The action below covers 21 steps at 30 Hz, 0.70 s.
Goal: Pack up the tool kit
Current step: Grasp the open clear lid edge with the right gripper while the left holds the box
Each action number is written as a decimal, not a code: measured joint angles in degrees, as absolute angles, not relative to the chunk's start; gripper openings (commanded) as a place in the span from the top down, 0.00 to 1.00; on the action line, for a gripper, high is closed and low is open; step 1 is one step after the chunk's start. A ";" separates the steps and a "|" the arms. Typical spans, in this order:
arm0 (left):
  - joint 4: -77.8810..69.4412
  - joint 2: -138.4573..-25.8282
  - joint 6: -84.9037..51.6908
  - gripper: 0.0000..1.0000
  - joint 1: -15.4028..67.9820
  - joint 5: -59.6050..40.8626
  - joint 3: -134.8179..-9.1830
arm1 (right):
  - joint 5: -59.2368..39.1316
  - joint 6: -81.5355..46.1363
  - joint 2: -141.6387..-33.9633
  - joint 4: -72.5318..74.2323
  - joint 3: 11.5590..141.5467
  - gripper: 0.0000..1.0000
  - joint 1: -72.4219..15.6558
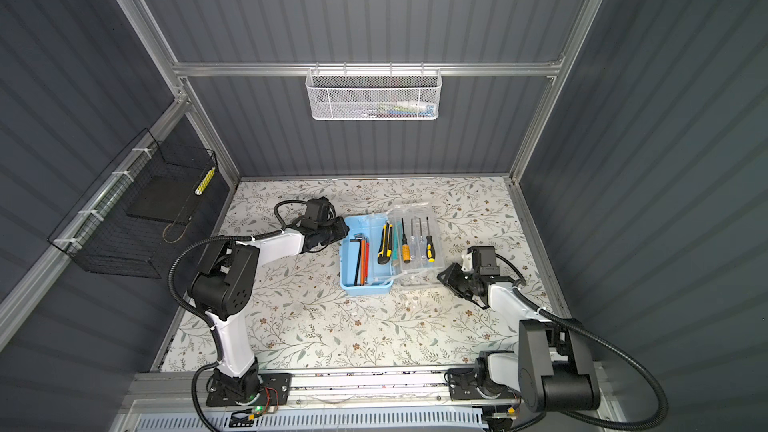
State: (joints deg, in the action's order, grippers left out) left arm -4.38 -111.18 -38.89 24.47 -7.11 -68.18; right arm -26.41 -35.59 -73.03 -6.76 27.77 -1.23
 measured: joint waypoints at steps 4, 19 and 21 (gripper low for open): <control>-4.62 -111.13 -38.76 0.95 24.69 -6.92 -68.18 | -25.30 -33.19 -73.56 -5.96 29.36 1.00 -1.26; -1.56 -111.13 -39.24 0.67 24.84 -7.53 -69.17 | -22.00 -29.39 -74.30 -8.82 31.94 1.00 -1.83; -1.04 -111.13 -39.00 0.68 24.84 -7.22 -69.97 | -20.95 -28.99 -74.19 -9.63 32.34 1.00 -1.87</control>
